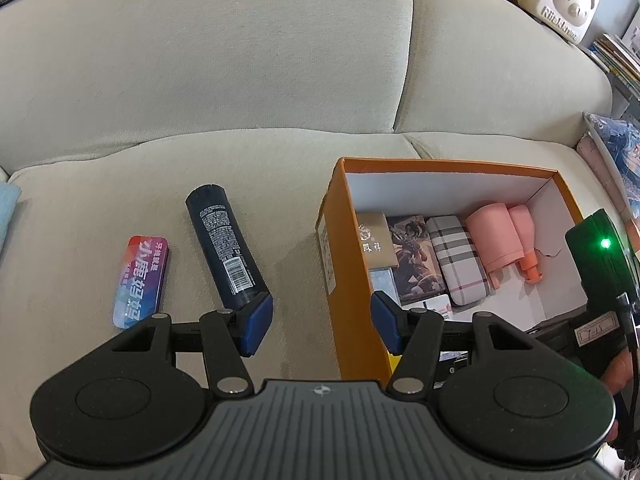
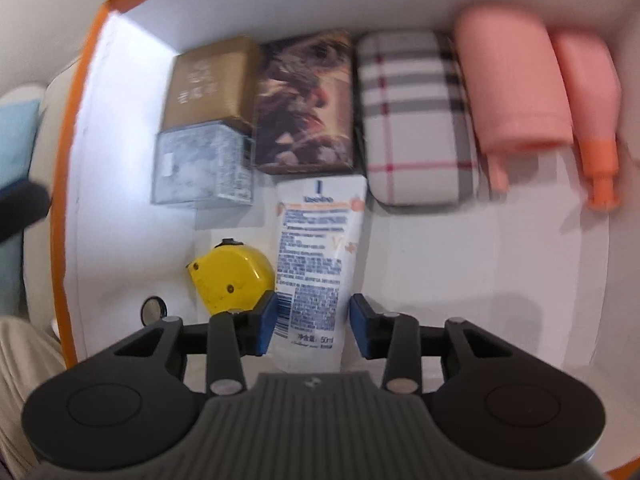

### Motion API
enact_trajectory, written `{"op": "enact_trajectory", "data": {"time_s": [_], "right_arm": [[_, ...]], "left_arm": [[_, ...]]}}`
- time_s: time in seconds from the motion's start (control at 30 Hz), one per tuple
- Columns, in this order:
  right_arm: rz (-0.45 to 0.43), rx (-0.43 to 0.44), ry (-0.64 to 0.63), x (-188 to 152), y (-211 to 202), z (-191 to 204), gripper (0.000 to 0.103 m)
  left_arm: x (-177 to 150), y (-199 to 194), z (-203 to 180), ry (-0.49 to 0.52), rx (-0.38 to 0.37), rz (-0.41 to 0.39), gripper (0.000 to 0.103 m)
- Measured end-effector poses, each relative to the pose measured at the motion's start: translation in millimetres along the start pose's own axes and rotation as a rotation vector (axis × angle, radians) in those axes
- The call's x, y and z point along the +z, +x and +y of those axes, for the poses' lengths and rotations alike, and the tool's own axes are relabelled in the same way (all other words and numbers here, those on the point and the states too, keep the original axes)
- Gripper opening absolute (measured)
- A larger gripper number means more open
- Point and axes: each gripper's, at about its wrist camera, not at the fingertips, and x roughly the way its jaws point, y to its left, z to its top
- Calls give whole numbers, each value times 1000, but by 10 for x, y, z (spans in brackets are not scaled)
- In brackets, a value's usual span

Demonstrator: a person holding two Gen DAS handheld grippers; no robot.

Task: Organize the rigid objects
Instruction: 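Lower the tube and tape measure into the shoebox and open both grippers, then move both grippers back to the deodorant can and mint tin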

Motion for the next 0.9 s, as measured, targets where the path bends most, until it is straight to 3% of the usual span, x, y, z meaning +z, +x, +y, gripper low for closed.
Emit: {"op": "enact_trajectory", "data": {"time_s": [0.27,0.47,0.63,0.9], "right_arm": [[-69,-64,-76,-155,-158,159,50],[-273,-124,-177,-447,-543,480,50],[-438,-107,-280,-579,-807,734,51],[-522,-79,-465,-647,-967,1398,57]], "left_arm": [[-82,-109,17,-14,-23,-7,67],[-184,-246,128,-38,-37,-26,66],[-277,-405,305,-65,-54,-64,64],[-394,-580,740,-109,-60,-119,64]]}}
